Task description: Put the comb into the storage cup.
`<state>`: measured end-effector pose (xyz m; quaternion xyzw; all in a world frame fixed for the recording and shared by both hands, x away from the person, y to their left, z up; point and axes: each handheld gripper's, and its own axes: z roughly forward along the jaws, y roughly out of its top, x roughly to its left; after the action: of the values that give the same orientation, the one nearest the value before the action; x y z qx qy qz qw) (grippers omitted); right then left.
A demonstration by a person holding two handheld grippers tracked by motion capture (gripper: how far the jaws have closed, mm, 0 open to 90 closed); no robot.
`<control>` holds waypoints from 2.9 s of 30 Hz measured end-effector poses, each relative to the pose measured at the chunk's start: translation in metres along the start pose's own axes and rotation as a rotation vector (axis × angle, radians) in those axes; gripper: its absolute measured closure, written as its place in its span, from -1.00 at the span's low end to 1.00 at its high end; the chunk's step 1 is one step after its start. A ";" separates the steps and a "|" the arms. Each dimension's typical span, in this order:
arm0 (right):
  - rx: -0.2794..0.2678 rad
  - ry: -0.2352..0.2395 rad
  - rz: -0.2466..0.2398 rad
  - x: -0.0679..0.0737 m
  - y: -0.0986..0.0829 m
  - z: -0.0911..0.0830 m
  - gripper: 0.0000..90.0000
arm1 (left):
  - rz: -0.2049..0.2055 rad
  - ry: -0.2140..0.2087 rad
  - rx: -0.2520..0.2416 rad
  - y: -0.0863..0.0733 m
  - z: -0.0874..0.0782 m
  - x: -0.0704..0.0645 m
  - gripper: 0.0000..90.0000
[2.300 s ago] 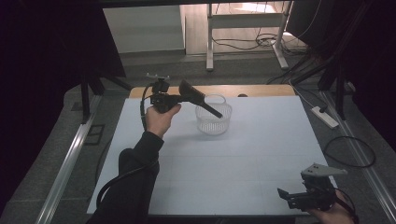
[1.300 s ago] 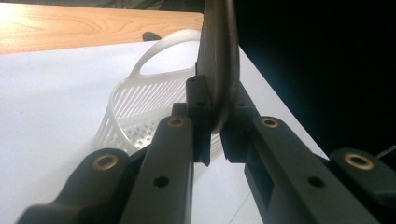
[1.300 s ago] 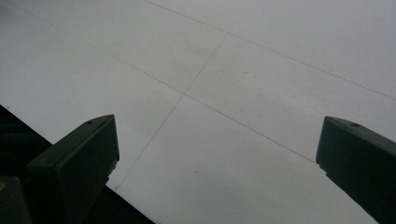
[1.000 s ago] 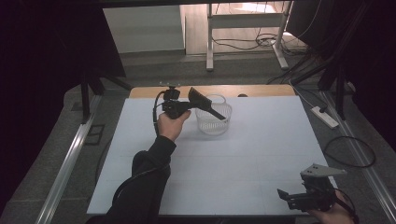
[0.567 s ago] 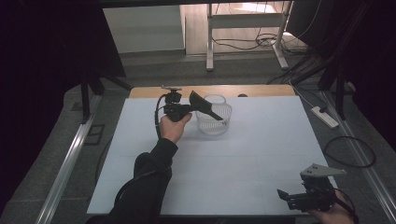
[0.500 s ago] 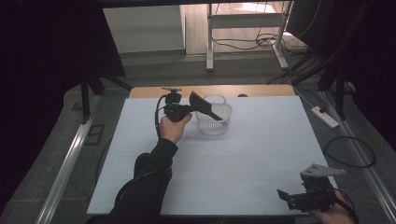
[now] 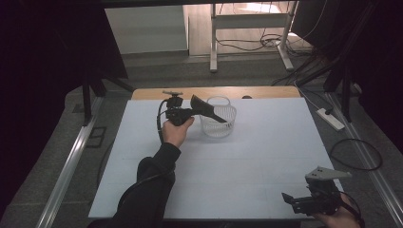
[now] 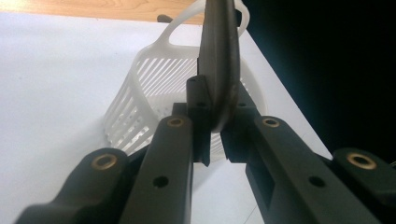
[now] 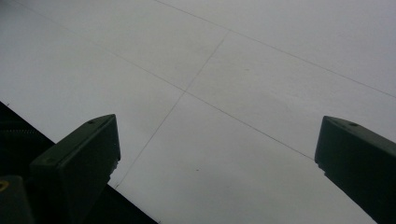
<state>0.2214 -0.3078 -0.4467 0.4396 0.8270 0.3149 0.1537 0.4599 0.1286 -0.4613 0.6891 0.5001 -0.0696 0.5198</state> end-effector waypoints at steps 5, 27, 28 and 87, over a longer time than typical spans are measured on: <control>0.002 0.001 0.001 0.000 0.000 0.000 -0.99 | -0.007 0.010 0.000 -0.003 0.001 0.003 0.83; 0.009 0.002 -0.002 0.000 0.000 0.001 -0.98 | -0.007 0.047 0.009 -0.007 0.001 0.007 0.67; 0.009 0.001 -0.002 0.000 0.000 0.001 -0.98 | -0.004 0.049 0.011 -0.007 0.000 0.007 0.66; 0.016 0.001 -0.002 0.000 0.000 0.001 -0.98 | 0.234 0.191 0.028 -0.008 -0.004 -0.006 -0.66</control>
<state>0.2221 -0.3068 -0.4475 0.4399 0.8300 0.3085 0.1498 0.4495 0.1275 -0.4608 0.7535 0.4624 0.0502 0.4647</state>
